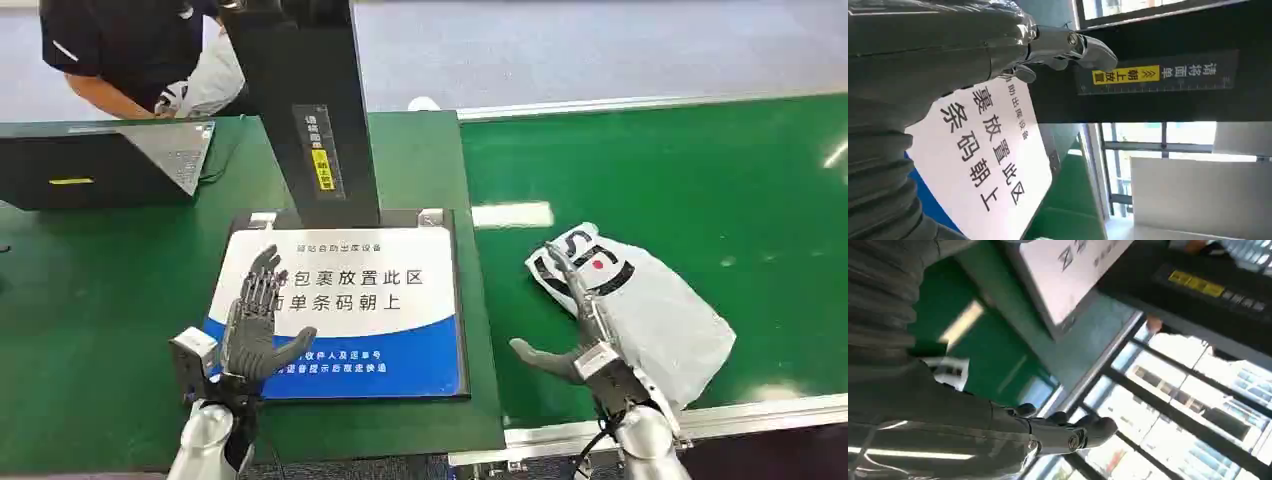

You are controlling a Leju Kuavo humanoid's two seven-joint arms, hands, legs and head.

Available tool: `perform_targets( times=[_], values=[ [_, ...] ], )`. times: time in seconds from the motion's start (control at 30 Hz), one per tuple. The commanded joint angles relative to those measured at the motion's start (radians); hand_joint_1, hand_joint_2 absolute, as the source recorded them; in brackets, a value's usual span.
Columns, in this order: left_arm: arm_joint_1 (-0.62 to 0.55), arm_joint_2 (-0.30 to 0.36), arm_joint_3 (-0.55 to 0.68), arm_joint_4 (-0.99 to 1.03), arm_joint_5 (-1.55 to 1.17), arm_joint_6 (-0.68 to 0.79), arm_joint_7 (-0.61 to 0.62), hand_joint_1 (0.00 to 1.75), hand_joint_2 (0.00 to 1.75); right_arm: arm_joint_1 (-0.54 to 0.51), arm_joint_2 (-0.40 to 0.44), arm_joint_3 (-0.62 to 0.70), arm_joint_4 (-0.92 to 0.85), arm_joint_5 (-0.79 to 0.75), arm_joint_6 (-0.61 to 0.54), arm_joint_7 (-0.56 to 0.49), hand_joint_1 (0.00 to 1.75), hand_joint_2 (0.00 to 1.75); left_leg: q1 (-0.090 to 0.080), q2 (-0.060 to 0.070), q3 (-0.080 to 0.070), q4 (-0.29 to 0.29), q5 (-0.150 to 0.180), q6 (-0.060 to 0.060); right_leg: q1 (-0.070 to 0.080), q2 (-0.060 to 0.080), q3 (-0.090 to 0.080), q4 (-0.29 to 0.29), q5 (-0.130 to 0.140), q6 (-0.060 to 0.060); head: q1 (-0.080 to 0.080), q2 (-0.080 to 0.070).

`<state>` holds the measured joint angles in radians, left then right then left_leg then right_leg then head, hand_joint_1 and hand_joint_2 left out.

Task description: Moved the parcel from conveyor to table for the left to box.

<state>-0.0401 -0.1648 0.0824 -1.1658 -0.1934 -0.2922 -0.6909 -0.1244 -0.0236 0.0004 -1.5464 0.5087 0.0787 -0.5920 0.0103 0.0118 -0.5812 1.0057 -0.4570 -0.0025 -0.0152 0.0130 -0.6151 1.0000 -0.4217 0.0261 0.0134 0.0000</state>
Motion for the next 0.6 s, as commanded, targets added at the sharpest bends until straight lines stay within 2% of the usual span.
perform_targets(
  times=[0.03, 0.13, 0.37, 0.4, 0.43, 0.47, 0.53, 0.57, 0.6],
  values=[
    [0.01, 0.011, 0.044, 0.004, 0.002, -0.006, -0.003, 0.0, 1.75, 0.052, 0.01, -0.171, -0.108, 0.458, -0.353, 0.22, 0.0, 1.75, 0.0, -0.002, 0.001, -0.001, 0.0, 0.0, 0.0, -0.002, 0.001, 0.0, -0.001, -0.001, 0.0, 0.0],
    [0.032, 0.005, 0.042, -0.018, 0.001, 0.0, -0.004, 0.0, 1.75, 0.056, 0.028, -0.243, -0.071, 0.568, -0.417, 0.331, 0.0, 1.75, 0.0, -0.002, 0.001, -0.001, 0.0, 0.0, 0.0, -0.002, 0.001, 0.0, 0.0, -0.001, 0.0, 0.0],
    [0.032, 0.004, 0.041, -0.023, 0.002, 0.002, -0.003, 0.0, 1.75, 0.045, 0.019, -0.254, -0.041, 0.566, -0.421, 0.331, 0.0, 1.75, 0.0, -0.001, 0.002, -0.001, 0.0, 0.0, 0.0, -0.001, 0.002, -0.001, 0.0, -0.001, 0.0, 0.0],
    [0.033, 0.004, 0.041, -0.022, 0.002, 0.003, -0.003, 0.0, 1.75, 0.042, 0.022, -0.261, -0.03, 0.6, -0.419, 0.36, 0.0, 1.75, 0.0, -0.001, 0.002, -0.001, 0.0, 0.0, 0.0, -0.001, 0.002, -0.001, 0.0, -0.001, 0.0, 0.0],
    [0.033, 0.003, 0.04, -0.024, 0.001, 0.006, -0.003, 0.0, 1.75, 0.032, 0.013, -0.272, 0.004, 0.79, -0.417, 0.486, 0.0, 1.75, 0.0, -0.001, 0.003, -0.002, 0.0, 0.0, 0.0, -0.002, 0.003, -0.001, 0.0, -0.002, 0.0, 0.0],
    [0.033, 0.003, 0.041, -0.026, 0.001, 0.009, -0.003, 0.0, 1.75, 0.017, 0.007, -0.277, 0.041, 0.846, -0.366, 0.54, 0.0, 1.75, 0.0, -0.001, 0.002, -0.001, 0.0, 0.0, 0.0, -0.001, 0.002, -0.001, 0.0, -0.001, 0.0, 0.0],
    [0.031, 0.001, 0.039, -0.027, -0.003, 0.007, 0.001, 0.0, 1.75, -0.021, -0.018, -0.281, 0.161, 0.854, -0.242, 0.586, 0.0, 1.75, 0.0, -0.001, 0.003, -0.002, 0.0, 0.0, 0.0, -0.002, 0.003, -0.001, 0.0, -0.002, 0.0, 0.0],
    [0.026, 0.002, 0.038, -0.024, -0.004, 0.005, 0.003, 0.0, 1.75, -0.028, -0.025, -0.284, 0.205, 0.813, -0.173, 0.577, 0.0, 1.75, 0.001, 0.0, 0.002, -0.001, 0.0, 0.0, 0.001, 0.0, 0.002, -0.002, 0.0, -0.001, 0.0, 0.0],
    [0.02, 0.002, 0.038, -0.02, -0.005, 0.004, 0.004, 0.0, 1.75, -0.033, -0.036, -0.279, 0.246, 0.811, -0.167, 0.576, 0.0, 1.75, 0.0, -0.001, 0.004, -0.002, 0.0, 0.0, 0.0, -0.001, 0.004, -0.002, 0.0, -0.002, 0.0, 0.0]
  ],
)
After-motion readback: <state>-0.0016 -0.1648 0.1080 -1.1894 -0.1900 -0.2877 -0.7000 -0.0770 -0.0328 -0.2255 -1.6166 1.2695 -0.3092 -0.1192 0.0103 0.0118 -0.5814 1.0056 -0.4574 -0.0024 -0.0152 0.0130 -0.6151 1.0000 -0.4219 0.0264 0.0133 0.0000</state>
